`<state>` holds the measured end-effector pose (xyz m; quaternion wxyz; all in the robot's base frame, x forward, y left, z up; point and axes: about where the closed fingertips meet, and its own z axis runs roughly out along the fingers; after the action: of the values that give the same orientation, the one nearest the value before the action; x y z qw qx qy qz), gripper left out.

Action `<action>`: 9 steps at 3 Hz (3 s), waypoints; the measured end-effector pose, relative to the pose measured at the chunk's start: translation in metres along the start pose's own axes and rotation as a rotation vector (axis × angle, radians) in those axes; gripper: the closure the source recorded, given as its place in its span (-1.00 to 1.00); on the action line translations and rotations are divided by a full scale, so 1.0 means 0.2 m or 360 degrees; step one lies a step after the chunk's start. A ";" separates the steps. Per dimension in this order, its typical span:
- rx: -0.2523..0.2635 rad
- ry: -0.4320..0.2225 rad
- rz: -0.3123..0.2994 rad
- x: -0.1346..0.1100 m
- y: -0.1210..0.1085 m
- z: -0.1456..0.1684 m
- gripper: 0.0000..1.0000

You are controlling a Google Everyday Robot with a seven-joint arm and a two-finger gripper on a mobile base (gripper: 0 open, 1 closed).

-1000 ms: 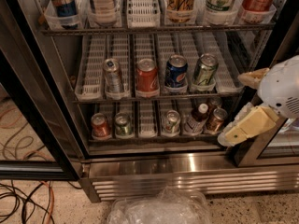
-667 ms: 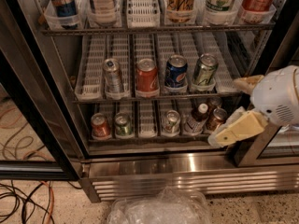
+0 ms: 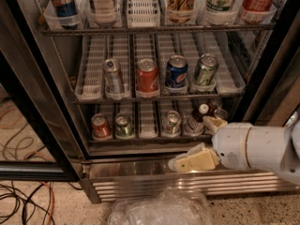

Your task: Pick blue plastic bottle from bottom shelf of fridge

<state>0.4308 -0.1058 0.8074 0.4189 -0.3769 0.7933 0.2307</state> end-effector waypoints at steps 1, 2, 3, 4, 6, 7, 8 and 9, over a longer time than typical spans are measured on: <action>0.0063 -0.0132 0.0105 0.04 0.06 0.18 -1.00; 0.0208 -0.0199 0.0186 0.05 0.04 0.28 -1.00; 0.0399 -0.0212 0.0327 0.16 -0.06 0.32 -1.00; 0.0608 -0.0190 0.0451 0.28 -0.24 0.32 -1.00; 0.0693 -0.0182 0.0455 0.30 -0.30 0.30 -1.00; 0.0700 -0.0208 0.0474 0.30 -0.30 0.32 -1.00; 0.0837 -0.0322 0.0469 0.32 -0.41 0.29 -1.00; 0.0924 -0.0506 0.0482 0.29 -0.40 0.33 -1.00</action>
Offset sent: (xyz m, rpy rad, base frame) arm 0.0699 -0.0097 -0.0560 0.0461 -0.1720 -0.5683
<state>0.5054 -0.1318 0.7191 0.5875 -0.0799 0.7975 0.1111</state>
